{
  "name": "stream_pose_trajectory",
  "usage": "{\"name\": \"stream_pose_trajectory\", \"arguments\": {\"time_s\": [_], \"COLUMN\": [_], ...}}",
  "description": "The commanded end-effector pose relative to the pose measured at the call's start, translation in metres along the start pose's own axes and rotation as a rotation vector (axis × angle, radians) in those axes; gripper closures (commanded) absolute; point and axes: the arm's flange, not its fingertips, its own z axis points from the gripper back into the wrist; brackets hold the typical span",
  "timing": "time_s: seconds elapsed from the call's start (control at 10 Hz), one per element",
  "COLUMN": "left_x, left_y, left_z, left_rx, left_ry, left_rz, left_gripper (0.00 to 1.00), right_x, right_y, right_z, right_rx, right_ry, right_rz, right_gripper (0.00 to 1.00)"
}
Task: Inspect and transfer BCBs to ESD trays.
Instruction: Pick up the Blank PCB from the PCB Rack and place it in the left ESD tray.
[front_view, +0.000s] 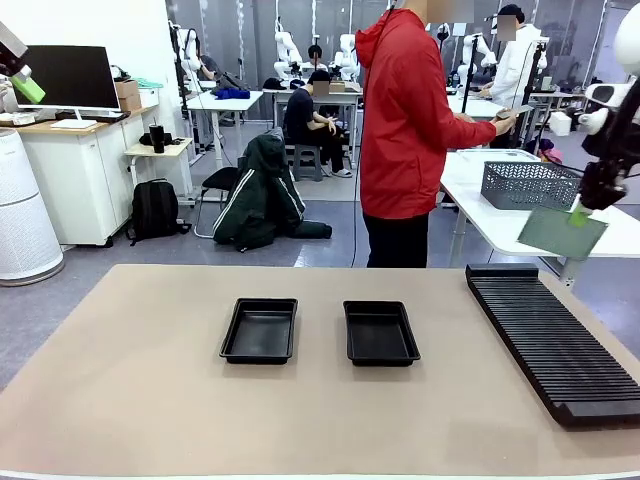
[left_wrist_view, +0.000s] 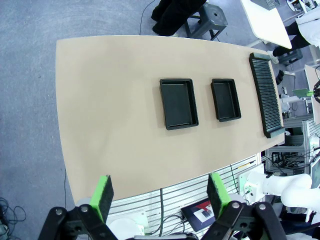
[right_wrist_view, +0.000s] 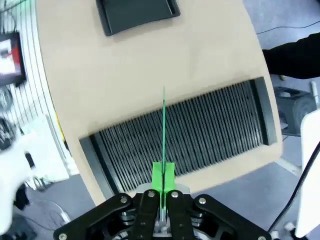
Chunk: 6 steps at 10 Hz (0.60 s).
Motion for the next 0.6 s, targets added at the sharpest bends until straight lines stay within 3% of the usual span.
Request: {"name": "stream_pose_trajectory", "arguments": {"time_s": [0.0,0.5], "left_x": [0.0,0.0], "left_y": [0.001,0.001], "left_z": [0.0,0.0], "left_rx": [0.01,0.01], "left_ry": [-0.001,-0.001], "left_rz": [0.0,0.0], "left_gripper": [0.0,0.0], "right_x": [0.031,0.114], "right_y": [0.007,0.05], "right_z": [-0.015,-0.088], "right_rx": [0.063,0.295], "right_ry": [-0.089,-0.288], "right_rz": [-0.183,-0.596], "right_gripper": [0.99,0.99]}}
